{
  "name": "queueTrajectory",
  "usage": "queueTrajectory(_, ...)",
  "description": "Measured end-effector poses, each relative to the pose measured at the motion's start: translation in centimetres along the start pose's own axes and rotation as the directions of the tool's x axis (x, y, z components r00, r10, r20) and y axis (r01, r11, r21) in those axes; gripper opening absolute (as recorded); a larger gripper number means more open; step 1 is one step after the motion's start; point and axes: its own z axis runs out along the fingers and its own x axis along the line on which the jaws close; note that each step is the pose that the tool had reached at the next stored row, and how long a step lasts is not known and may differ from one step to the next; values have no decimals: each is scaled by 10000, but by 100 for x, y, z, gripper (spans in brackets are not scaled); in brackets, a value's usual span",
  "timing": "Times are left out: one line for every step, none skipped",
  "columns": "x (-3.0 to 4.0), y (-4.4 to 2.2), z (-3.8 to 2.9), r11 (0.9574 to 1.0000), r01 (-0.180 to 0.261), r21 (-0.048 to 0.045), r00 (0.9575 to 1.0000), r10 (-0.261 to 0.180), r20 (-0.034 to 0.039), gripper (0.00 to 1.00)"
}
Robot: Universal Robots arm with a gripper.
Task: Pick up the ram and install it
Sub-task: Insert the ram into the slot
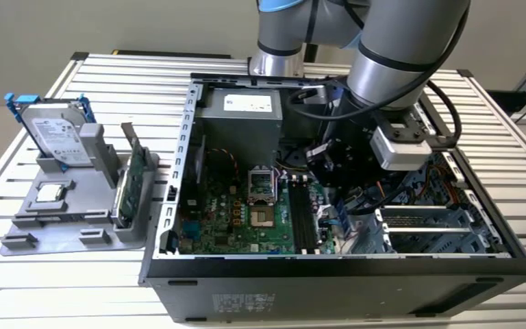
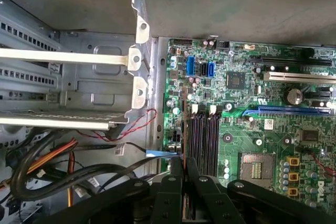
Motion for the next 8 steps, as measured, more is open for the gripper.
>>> queueTrajectory(-7, -3, 9, 10000, 0, 0, 10000, 0, 5, 0)
queueTrajectory(-14, -5, 15, 10000, 0, 0, 10000, 0, 12, 0)
queueTrajectory(-21, -7, 21, 10000, 2, 1, 10000, -2, 20, 0)
queueTrajectory(-28, -8, 27, 10000, 3, 1, 10000, -3, 28, 0)
queueTrajectory(-38, -10, 33, 10000, 3, 0, 10000, -3, 38, 0)
queueTrajectory(-46, -12, 39, 10000, 4, 1, 10000, -4, 48, 0)
queueTrajectory(-53, -14, 44, 10000, 5, 2, 10000, -5, 58, 0)
queueTrajectory(-60, -16, 51, 10000, 6, 3, 10000, -6, 66, 0)
